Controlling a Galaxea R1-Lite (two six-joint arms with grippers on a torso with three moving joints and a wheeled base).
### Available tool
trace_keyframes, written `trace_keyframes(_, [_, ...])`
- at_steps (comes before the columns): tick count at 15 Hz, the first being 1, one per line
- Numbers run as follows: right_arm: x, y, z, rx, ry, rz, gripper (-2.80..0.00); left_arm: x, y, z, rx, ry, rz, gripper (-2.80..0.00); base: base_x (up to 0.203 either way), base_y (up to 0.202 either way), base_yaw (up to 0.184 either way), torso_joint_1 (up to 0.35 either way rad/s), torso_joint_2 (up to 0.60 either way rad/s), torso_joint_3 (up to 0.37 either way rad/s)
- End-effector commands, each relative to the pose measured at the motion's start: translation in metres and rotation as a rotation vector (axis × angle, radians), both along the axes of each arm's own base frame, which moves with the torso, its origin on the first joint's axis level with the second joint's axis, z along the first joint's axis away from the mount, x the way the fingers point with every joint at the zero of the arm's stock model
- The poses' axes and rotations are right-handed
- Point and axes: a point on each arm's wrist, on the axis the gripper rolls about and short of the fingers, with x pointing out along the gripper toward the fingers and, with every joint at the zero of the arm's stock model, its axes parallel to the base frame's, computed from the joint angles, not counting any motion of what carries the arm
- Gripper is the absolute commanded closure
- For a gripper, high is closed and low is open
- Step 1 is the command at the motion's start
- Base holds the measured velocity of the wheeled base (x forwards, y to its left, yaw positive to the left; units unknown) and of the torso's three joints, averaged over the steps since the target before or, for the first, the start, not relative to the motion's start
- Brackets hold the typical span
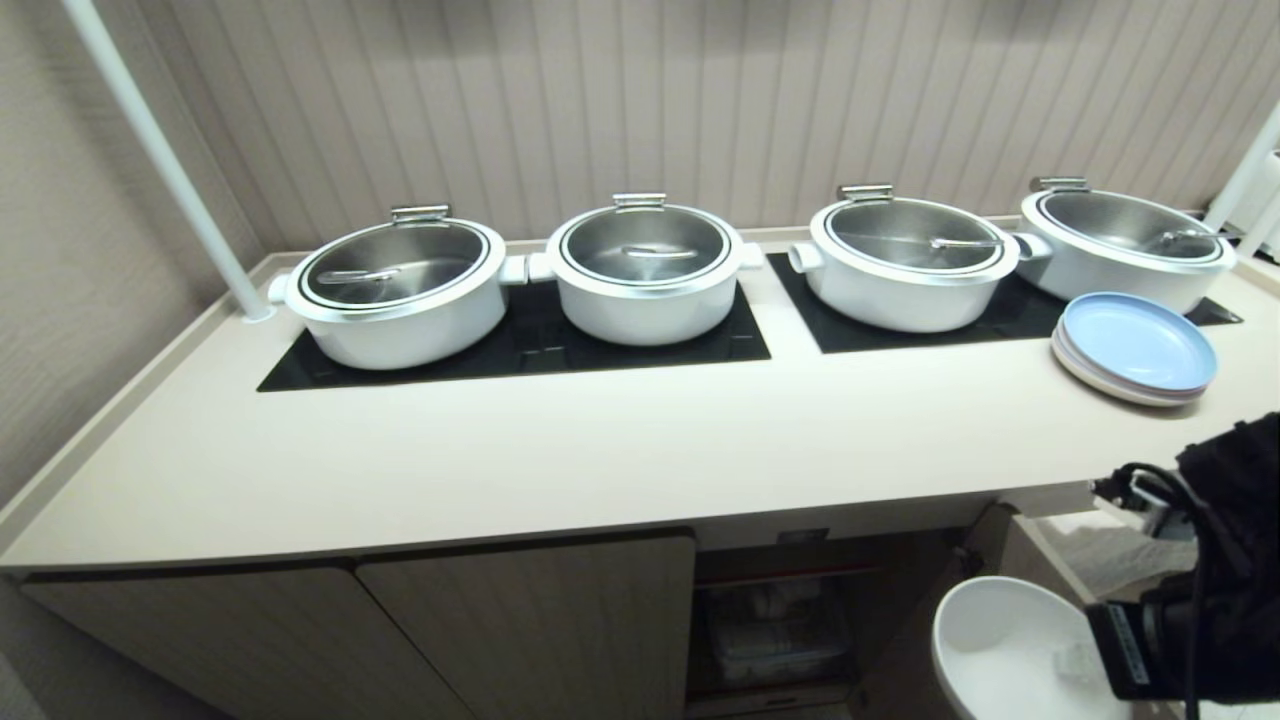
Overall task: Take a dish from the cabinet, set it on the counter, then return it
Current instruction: Put it back into the cabinet
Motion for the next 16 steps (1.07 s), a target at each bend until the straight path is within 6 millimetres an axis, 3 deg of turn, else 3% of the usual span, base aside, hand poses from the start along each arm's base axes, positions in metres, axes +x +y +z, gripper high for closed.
trace_keyframes(1, [-0.016, -0.002, 0.001, 0.009, -0.019, 0.012, 0.00, 0.000, 0.000, 0.000, 0.000, 0.000, 0.000, 0.00, 0.000, 0.000, 0.000, 0.000, 0.00, 0.000])
trace_keyframes(9, [-0.072, -0.015, -0.021, 0.057, -0.011, 0.030, 0.00, 0.000, 0.000, 0.000, 0.000, 0.000, 0.000, 0.00, 0.000, 0.000, 0.000, 0.000, 0.00, 0.000])
trace_keyframes(16, [-0.096, -0.021, -0.041, 0.071, 0.033, 0.042, 0.00, 0.000, 0.000, 0.000, 0.000, -0.001, 0.000, 0.00, 0.000, 0.000, 0.000, 0.000, 0.00, 0.000])
